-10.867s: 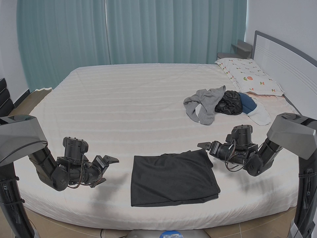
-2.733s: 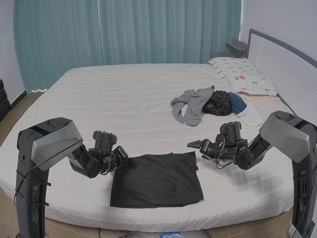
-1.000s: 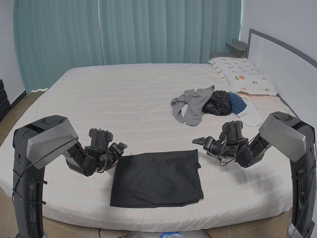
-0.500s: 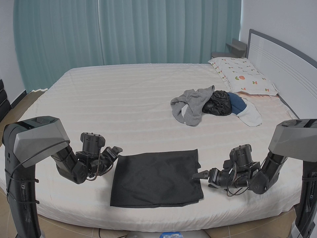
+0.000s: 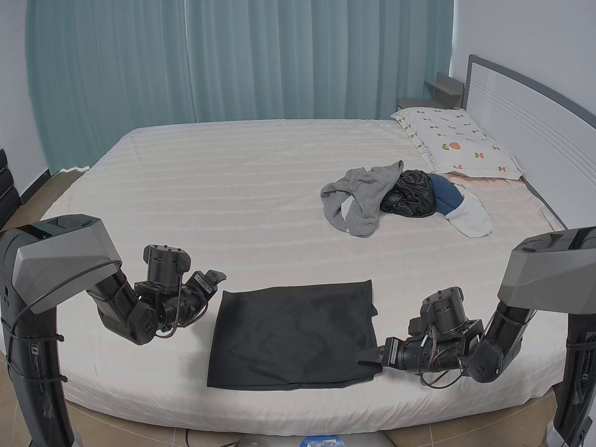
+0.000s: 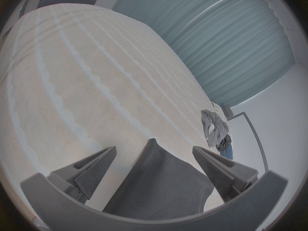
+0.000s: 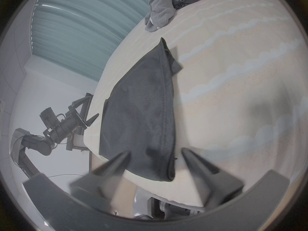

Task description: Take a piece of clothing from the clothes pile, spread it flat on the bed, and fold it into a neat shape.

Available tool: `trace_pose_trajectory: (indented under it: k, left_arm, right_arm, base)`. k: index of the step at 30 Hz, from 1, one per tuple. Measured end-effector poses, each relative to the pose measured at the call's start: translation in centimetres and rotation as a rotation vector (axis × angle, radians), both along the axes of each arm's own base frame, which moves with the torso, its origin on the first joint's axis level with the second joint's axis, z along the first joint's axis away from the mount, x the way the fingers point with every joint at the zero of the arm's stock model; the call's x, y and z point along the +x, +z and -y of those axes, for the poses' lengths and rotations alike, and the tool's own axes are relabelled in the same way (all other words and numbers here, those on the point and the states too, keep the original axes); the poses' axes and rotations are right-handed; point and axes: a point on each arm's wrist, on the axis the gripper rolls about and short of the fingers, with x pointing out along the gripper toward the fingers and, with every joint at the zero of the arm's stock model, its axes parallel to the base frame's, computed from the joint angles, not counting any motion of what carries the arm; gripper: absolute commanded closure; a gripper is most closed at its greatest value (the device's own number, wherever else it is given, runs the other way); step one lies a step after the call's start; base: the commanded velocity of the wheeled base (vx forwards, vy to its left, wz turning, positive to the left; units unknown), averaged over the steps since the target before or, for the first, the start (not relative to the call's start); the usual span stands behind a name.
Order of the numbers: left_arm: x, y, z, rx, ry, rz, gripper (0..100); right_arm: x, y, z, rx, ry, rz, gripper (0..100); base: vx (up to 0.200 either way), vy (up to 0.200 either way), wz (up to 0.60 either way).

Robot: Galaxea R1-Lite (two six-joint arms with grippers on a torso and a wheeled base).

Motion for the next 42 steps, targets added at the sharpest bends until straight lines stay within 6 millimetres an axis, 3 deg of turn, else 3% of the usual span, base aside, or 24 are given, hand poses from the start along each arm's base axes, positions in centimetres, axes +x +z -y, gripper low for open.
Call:
trace_pose_trajectory:
  k: [10, 11, 19, 24, 29, 36, 42]
  left_arm:
    - [0.1, 0.0, -0.2, -0.001, 0.003, -0.001, 0]
    - [0.0, 0.0, -0.2, -0.002, 0.003, -0.001, 0]
    - [-0.1, 0.2, -0.2, -0.006, -0.005, 0.000, 0]
    - [-0.6, 0.3, -0.1, -0.060, -0.096, -0.019, 0]
    - [-1.2, 0.6, -0.3, -0.087, -0.253, -0.025, 0]
    - [-1.9, 0.1, -0.5, -0.005, -0.328, -0.042, 0]
    - [-2.5, -0.8, -0.1, 0.073, -0.394, -0.069, 0]
  right_arm:
    - [-1.1, -0.1, 0.7, -0.028, 0.014, -0.012, 100]
    - [-1.1, -0.1, 0.7, -0.029, 0.013, -0.013, 0]
    - [-1.0, 0.3, 0.8, -0.014, 0.006, -0.001, 0]
    - [-0.8, 0.9, 1.3, 0.009, -0.022, 0.026, 0]
    - [-0.5, 1.8, 2.8, 0.089, -0.107, 0.069, 0]
    - [0.1, 2.2, 4.7, 0.252, -0.260, 0.109, 0]
    - [-0.5, 1.2, 5.9, 0.291, -0.294, 0.112, 0]
  base:
    - [0.000, 0.000, 0.00]
    - [0.000, 0.000, 0.00]
    - [0.000, 0.000, 0.00]
    - [0.000, 0.000, 0.00]
    - [0.000, 0.000, 0.00]
    - [0.000, 0.000, 0.00]
    - [0.000, 0.000, 0.00]
